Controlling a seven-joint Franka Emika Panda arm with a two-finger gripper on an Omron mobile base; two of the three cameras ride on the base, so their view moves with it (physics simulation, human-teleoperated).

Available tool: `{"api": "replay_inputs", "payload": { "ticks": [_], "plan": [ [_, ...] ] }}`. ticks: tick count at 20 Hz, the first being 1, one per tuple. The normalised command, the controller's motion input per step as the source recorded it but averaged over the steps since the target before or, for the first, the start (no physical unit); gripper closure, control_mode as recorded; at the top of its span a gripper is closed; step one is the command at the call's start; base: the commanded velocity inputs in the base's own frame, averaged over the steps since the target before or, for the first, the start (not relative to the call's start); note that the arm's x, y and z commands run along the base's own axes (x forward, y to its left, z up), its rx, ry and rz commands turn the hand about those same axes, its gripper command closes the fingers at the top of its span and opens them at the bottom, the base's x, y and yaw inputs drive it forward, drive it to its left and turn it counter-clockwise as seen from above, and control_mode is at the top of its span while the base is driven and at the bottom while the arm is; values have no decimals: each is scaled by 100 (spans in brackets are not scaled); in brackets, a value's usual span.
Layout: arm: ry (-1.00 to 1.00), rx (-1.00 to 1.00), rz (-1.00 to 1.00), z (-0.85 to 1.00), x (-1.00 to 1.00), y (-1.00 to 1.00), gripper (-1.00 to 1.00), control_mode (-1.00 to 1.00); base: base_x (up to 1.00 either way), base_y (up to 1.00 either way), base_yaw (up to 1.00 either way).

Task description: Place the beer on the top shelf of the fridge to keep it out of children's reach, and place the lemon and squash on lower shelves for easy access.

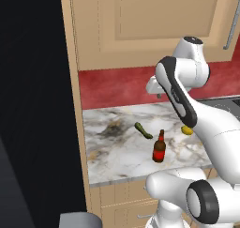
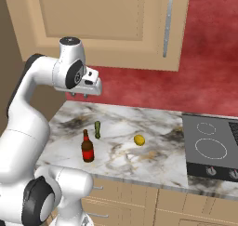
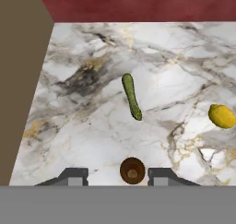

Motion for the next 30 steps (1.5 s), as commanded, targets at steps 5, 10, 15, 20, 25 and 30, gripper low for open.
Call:
{"api": "replay_inputs", "payload": {
  "ticks": [5,10,15,20,25,30],
  "plan": [
    [-5,0,0,-11,-1,-2,-100,-100,0,0,0],
    [-7,0,0,-24,0,0,-100,-100,0,0,0],
    [0,0,0,-38,0,0,-100,-100,0,0,0],
    [-3,0,0,-32,0,0,-100,-100,0,0,0],
    [-9,0,0,-41,0,-3,-100,-100,0,0,0],
    [-4,0,0,-48,0,-13,-100,-100,0,0,0]
  ]
}}
